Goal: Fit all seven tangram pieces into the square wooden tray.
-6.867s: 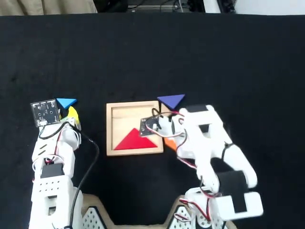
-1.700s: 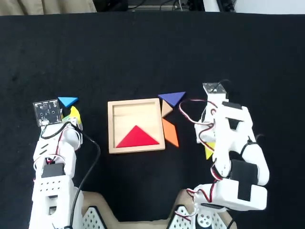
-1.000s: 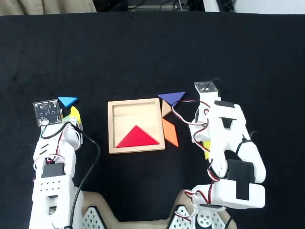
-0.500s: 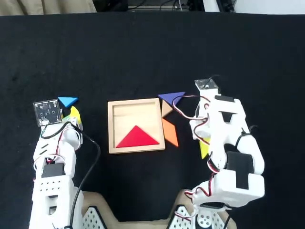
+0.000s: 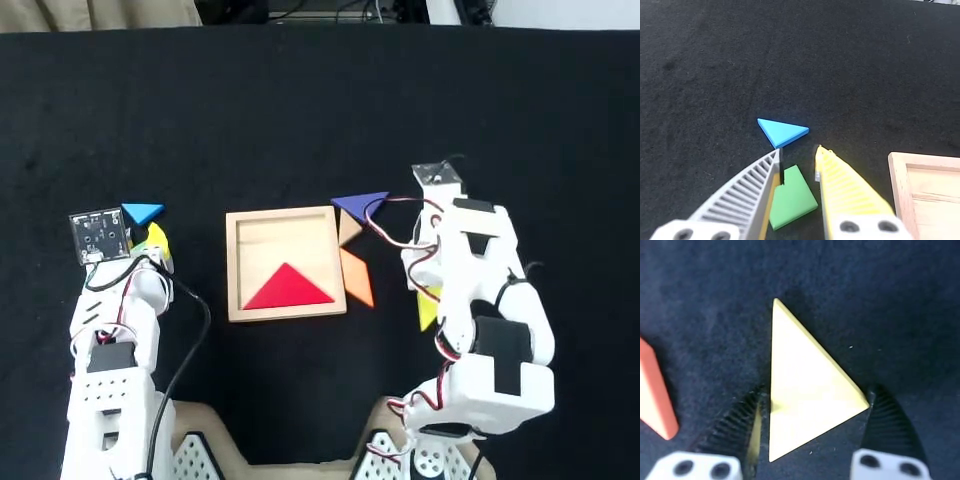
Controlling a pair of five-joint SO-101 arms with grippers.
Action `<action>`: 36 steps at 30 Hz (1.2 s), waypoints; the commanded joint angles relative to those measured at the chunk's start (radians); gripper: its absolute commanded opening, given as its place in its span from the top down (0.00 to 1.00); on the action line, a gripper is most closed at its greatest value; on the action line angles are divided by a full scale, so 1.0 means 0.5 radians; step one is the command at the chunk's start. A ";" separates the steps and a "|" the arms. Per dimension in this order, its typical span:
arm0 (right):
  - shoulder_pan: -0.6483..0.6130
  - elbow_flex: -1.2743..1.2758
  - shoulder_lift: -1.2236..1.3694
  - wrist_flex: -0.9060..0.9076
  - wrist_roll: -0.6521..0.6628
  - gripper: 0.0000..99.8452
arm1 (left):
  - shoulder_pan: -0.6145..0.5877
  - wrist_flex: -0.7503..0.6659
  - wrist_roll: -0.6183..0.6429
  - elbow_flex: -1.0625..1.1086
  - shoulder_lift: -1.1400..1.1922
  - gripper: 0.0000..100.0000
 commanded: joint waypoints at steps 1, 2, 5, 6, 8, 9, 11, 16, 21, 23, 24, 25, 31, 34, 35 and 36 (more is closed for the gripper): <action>-0.058 -0.035 0.035 -0.015 -0.018 0.82 | 0.020 -0.031 0.012 -0.063 -0.009 0.88; -0.061 -0.035 0.035 -0.015 -0.018 0.82 | 0.020 -0.031 0.012 -0.063 -0.009 0.88; -0.061 -0.035 0.035 -0.015 -0.018 0.82 | 0.020 -0.031 0.012 -0.063 -0.009 0.88; -0.064 -0.035 0.032 -0.015 -0.018 0.82 | 0.020 -0.031 0.012 -0.063 -0.009 0.88; -0.064 -0.035 0.011 -0.015 -0.018 0.82 | 0.020 -0.031 0.012 -0.063 -0.009 0.88; -0.064 -0.035 -0.020 -0.012 -0.018 0.82 | 0.020 -0.031 0.012 -0.063 -0.009 0.88; -0.064 -0.032 -0.103 -0.003 -0.018 0.82 | 0.020 -0.031 0.012 -0.063 -0.012 0.88; -0.058 -0.023 -0.324 0.031 -0.018 0.82 | 0.020 -0.031 0.012 -0.063 -0.015 0.88; -0.071 -0.029 -0.483 0.132 -0.018 0.82 | 0.017 -0.031 0.012 -0.063 -0.018 0.88; -0.071 -0.032 -0.542 0.172 -0.018 0.82 | 0.017 -0.031 0.012 -0.063 -0.021 0.88; -0.071 -0.032 -0.566 0.184 -0.018 0.82 | 0.017 -0.031 0.012 -0.063 -0.021 0.88; -0.071 -0.029 -0.591 0.199 -0.018 0.82 | 0.017 -0.031 0.012 -0.063 -0.025 0.88; -0.233 -0.140 -0.735 0.405 -0.058 0.82 | 0.017 -0.031 0.012 -0.063 -0.025 0.88; -0.494 -0.330 -0.766 0.549 -0.273 0.82 | 0.017 -0.031 0.012 -0.063 -0.025 0.88; -0.595 -0.404 -0.747 0.574 -0.325 0.82 | 0.017 -0.031 0.012 -0.063 -0.025 0.88; -0.694 -0.474 -0.720 0.589 -0.374 0.82 | 0.017 -0.031 0.012 -0.063 -0.025 0.88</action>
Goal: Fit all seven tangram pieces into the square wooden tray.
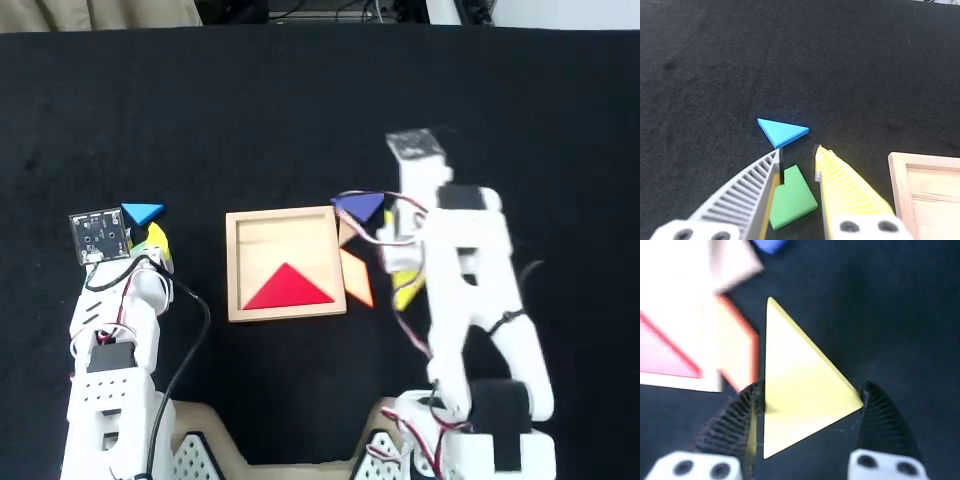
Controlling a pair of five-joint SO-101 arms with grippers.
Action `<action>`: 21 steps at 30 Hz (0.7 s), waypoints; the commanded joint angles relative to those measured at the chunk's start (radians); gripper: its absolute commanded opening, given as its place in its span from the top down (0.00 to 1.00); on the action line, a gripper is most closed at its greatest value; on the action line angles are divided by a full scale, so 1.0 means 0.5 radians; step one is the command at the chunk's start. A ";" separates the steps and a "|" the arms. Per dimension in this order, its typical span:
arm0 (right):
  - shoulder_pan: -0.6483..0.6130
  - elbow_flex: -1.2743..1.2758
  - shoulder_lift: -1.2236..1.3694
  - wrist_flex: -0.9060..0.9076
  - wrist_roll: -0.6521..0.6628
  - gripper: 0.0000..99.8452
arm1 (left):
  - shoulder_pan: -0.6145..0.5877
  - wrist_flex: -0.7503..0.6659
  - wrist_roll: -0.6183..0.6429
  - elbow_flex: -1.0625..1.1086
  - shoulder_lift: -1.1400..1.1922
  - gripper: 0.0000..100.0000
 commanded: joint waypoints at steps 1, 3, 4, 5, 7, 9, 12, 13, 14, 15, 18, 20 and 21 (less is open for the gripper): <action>-0.365 -0.333 -0.005 0.077 -0.190 0.82 | 0.017 -0.031 0.012 -0.063 -0.021 0.88; -0.531 -0.493 0.133 0.077 -0.258 0.82 | 0.017 -0.031 0.012 -0.063 -0.012 0.88; -0.595 -0.585 0.229 0.080 -0.276 0.82 | 0.017 -0.031 0.012 -0.063 -0.012 0.88; -0.647 -0.677 0.330 0.083 -0.298 0.82 | 0.017 -0.031 0.012 -0.063 -0.009 0.88; -0.727 -0.904 0.545 0.126 -0.374 0.82 | 0.017 -0.031 0.012 -0.060 -0.009 0.88; -0.810 -1.155 0.775 0.215 -0.488 0.82 | 0.008 -0.031 0.012 -0.060 -0.009 0.88; -0.933 -1.551 1.112 0.414 -0.644 0.82 | -0.008 -0.034 0.021 -0.035 -0.028 0.88; -0.967 -1.671 1.208 0.482 -0.684 0.82 | -0.029 -0.034 0.025 -0.035 -0.028 0.88; -0.997 -1.788 1.300 0.543 -0.718 0.82 | -0.066 -0.034 0.031 -0.044 -0.028 0.88; -1.019 -1.886 1.376 0.589 -0.755 0.82 | -0.103 -0.040 0.034 -0.051 -0.028 0.88; -1.077 -2.116 1.573 0.635 -0.911 0.82 | -0.183 -0.049 0.163 -0.054 -0.028 0.88; -1.126 -2.193 1.680 0.632 -1.013 0.82 | -0.195 -0.049 0.184 -0.072 -0.028 0.88; -1.151 -2.220 1.726 0.632 -1.046 0.82 | -0.186 -0.049 0.184 -0.069 -0.028 0.88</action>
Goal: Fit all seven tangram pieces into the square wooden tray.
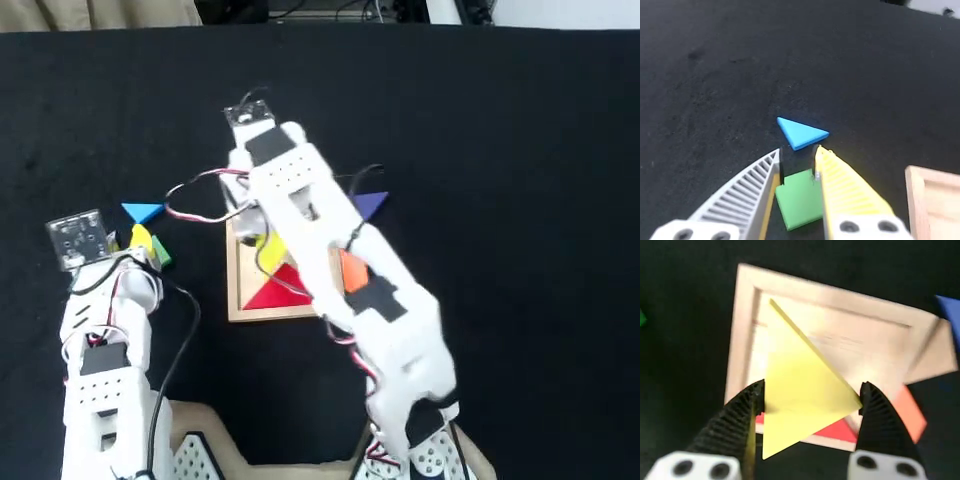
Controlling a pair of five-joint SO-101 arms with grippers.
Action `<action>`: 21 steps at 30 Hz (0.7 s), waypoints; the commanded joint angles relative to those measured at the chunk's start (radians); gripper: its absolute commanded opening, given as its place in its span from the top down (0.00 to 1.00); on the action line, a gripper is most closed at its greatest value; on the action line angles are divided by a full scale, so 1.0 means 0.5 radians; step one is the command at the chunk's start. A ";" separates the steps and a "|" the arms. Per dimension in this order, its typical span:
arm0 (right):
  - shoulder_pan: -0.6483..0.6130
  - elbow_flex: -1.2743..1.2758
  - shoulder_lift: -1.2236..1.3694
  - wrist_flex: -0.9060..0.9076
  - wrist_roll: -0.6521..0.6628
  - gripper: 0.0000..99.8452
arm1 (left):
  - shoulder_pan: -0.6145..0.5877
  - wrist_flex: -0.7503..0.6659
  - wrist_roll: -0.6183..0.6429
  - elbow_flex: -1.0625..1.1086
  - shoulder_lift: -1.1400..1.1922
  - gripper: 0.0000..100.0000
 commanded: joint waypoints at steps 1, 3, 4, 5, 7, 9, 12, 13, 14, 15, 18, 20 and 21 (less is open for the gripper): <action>-0.107 -0.219 0.112 0.018 -0.150 0.82 | -0.029 -0.049 0.052 -0.066 -0.028 0.88; -0.138 -0.222 0.186 0.018 -0.221 0.82 | -0.029 -0.049 0.052 -0.066 -0.028 0.88; -0.150 -0.222 0.222 0.021 -0.258 0.82 | -0.029 -0.049 0.052 -0.066 -0.028 0.88; -0.163 -0.219 0.250 0.025 -0.292 0.82 | -0.029 -0.049 0.052 -0.066 -0.028 0.88; -0.178 -0.226 0.275 0.028 -0.334 0.82 | -0.029 -0.049 0.052 -0.066 -0.028 0.88; -0.178 -0.226 0.272 0.018 -0.359 0.82 | -0.026 -0.049 0.052 -0.066 -0.028 0.88; -0.181 -0.222 0.272 0.018 -0.396 0.82 | -0.026 -0.049 0.052 -0.066 -0.028 0.88; -0.181 -0.219 0.278 0.018 -0.414 0.82 | -0.026 -0.049 0.052 -0.066 -0.028 0.88; -0.181 -0.219 0.281 0.018 -0.423 0.82 | -0.026 -0.049 0.052 -0.066 -0.028 0.88; -0.181 -0.219 0.281 0.018 -0.420 0.82 | -0.026 -0.049 0.052 -0.066 -0.028 0.88; -0.181 -0.219 0.281 0.028 -0.411 0.81 | -0.026 -0.049 0.052 -0.069 -0.028 0.88; -0.184 -0.222 0.281 0.031 -0.405 0.77 | -0.026 -0.049 0.052 -0.069 -0.028 0.88; -0.193 -0.222 0.281 0.034 -0.405 0.73 | -0.026 -0.049 0.052 -0.069 -0.028 0.88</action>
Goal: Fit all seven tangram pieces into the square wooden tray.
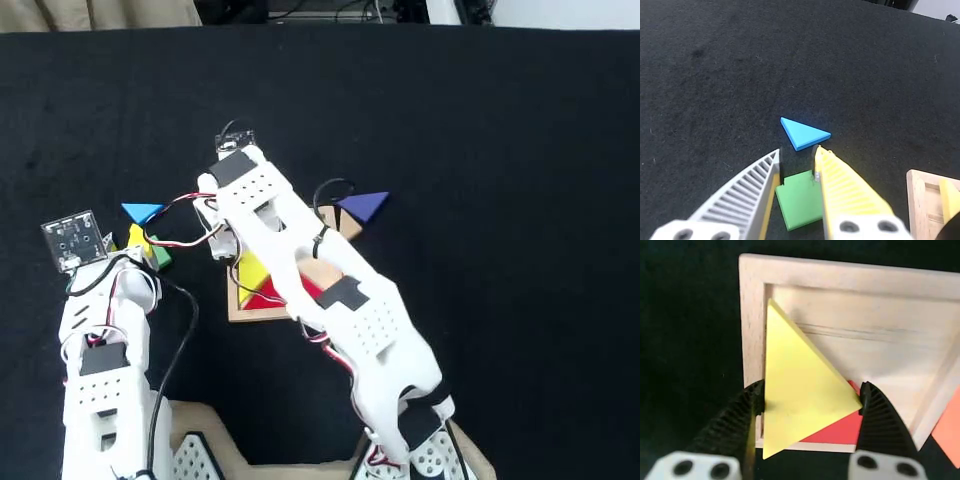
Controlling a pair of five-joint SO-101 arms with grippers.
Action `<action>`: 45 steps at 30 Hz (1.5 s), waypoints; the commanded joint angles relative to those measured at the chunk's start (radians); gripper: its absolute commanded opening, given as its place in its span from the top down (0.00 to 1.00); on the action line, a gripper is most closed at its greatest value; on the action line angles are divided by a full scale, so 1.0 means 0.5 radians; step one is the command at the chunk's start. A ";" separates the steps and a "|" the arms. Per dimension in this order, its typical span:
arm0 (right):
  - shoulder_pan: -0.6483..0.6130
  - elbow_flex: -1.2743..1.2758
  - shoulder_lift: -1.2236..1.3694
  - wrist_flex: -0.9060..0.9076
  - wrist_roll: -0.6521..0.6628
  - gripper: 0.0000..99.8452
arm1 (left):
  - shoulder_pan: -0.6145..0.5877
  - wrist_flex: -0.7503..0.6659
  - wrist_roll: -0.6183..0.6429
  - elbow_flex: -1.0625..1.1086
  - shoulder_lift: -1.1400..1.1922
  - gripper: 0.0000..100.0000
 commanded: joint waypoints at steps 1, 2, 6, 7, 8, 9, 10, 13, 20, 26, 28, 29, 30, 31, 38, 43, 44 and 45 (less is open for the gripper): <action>-0.046 -0.109 -0.023 0.034 -0.028 0.69 | -0.011 -0.049 0.025 -0.069 -0.028 0.88; -0.046 -0.109 -0.023 0.040 -0.040 0.65 | -0.011 -0.049 0.025 -0.069 -0.028 0.88; -0.052 -0.118 -0.023 0.046 -0.049 0.57 | -0.011 -0.049 0.025 -0.066 -0.028 0.88; -0.052 -0.121 -0.023 0.046 -0.046 0.57 | -0.011 -0.049 0.025 -0.066 -0.028 0.88; -0.055 -0.121 -0.023 0.046 -0.031 0.58 | -0.011 -0.049 0.025 -0.066 -0.028 0.88; -0.058 -0.121 -0.023 0.046 0.000 0.58 | -0.011 -0.049 0.025 -0.066 -0.028 0.88; -0.071 -0.121 -0.026 0.046 0.028 0.59 | -0.008 -0.049 0.025 -0.066 -0.028 0.88; -0.061 -0.146 -0.048 0.052 0.141 0.63 | -0.008 -0.049 0.025 -0.066 -0.028 0.88; 0.203 -0.330 -0.210 0.319 0.448 0.70 | 0.020 -0.049 0.021 -0.063 -0.028 0.88; 0.285 -0.057 -0.321 0.276 0.669 0.81 | 0.020 -0.049 0.021 -0.063 -0.028 0.88; 0.334 0.097 -0.287 0.203 0.666 0.89 | 0.020 -0.049 0.021 -0.063 -0.028 0.88; 0.353 0.158 -0.265 0.160 0.663 0.93 | 0.020 -0.049 0.021 -0.063 -0.028 0.88; 0.365 0.201 -0.244 0.135 0.663 0.98 | 0.020 -0.049 0.021 -0.063 -0.028 0.88; 0.371 0.235 -0.226 0.126 0.663 0.99 | 0.020 -0.049 0.021 -0.063 -0.028 0.88; 0.325 0.241 -0.155 0.092 0.663 0.99 | 0.020 -0.049 0.021 -0.063 -0.028 0.88; 0.261 0.180 -0.149 0.086 0.672 0.99 | 0.020 -0.049 0.021 -0.063 -0.028 0.88; 0.264 0.170 -0.149 0.089 0.672 0.99 | 0.020 -0.049 0.021 -0.063 -0.028 0.88; 0.270 0.170 -0.152 0.089 0.675 0.99 | 0.020 -0.049 0.021 -0.063 -0.028 0.88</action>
